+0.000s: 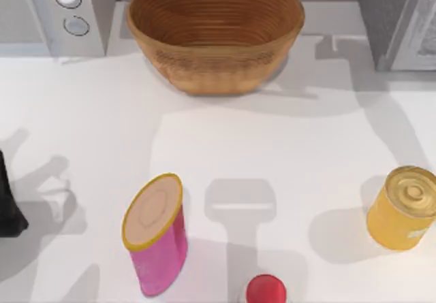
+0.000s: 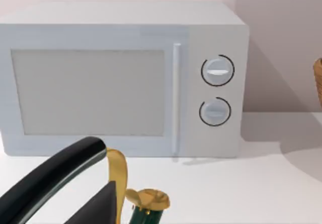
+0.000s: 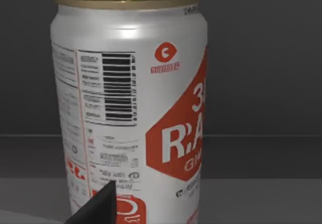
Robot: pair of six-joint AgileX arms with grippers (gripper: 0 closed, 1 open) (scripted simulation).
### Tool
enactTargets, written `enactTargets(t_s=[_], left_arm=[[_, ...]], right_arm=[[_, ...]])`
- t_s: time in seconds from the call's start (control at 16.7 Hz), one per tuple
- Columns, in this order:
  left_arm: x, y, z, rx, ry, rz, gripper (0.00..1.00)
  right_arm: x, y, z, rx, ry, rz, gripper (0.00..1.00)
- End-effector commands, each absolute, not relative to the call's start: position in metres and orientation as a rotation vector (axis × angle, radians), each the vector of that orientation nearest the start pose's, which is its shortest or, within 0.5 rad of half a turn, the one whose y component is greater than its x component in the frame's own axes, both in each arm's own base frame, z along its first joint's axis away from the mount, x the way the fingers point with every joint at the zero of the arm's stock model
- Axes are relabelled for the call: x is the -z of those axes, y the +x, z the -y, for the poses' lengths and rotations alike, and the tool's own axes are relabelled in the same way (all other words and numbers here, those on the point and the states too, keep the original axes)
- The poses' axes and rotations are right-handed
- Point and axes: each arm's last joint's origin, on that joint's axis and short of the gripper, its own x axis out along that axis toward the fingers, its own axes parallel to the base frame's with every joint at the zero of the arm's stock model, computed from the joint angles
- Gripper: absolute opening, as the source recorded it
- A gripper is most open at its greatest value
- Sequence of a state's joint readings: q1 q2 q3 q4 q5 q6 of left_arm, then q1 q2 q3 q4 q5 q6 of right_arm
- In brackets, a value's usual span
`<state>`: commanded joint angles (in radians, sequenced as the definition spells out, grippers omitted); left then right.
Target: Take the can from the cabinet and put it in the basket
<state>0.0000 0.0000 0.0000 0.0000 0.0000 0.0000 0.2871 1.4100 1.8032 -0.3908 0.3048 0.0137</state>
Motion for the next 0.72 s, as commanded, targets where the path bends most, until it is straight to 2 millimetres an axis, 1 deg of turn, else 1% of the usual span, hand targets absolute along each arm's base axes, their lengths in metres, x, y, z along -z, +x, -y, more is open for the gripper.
enactTargets(t_s=[0.18, 0.3, 0.54, 0.72], left_arm=[[-0.160, 0.106, 0.001, 0.000, 0.000, 0.000, 1.00], [-0.160, 0.106, 0.001, 0.000, 0.000, 0.000, 1.00], [-0.160, 0.106, 0.001, 0.000, 0.000, 0.000, 1.00], [-0.160, 0.106, 0.001, 0.000, 0.000, 0.000, 1.00]], right_arm=[[-0.508, 0.287, -0.110, 0.018, 0.000, 0.008, 1.00], [-0.507, 0.290, -0.121, 0.018, 0.001, 0.009, 1.00], [-0.506, 0.291, -0.120, 0.019, 0.000, 0.006, 1.00], [-0.508, 0.306, -0.121, 0.017, 0.001, 0.009, 1.00]])
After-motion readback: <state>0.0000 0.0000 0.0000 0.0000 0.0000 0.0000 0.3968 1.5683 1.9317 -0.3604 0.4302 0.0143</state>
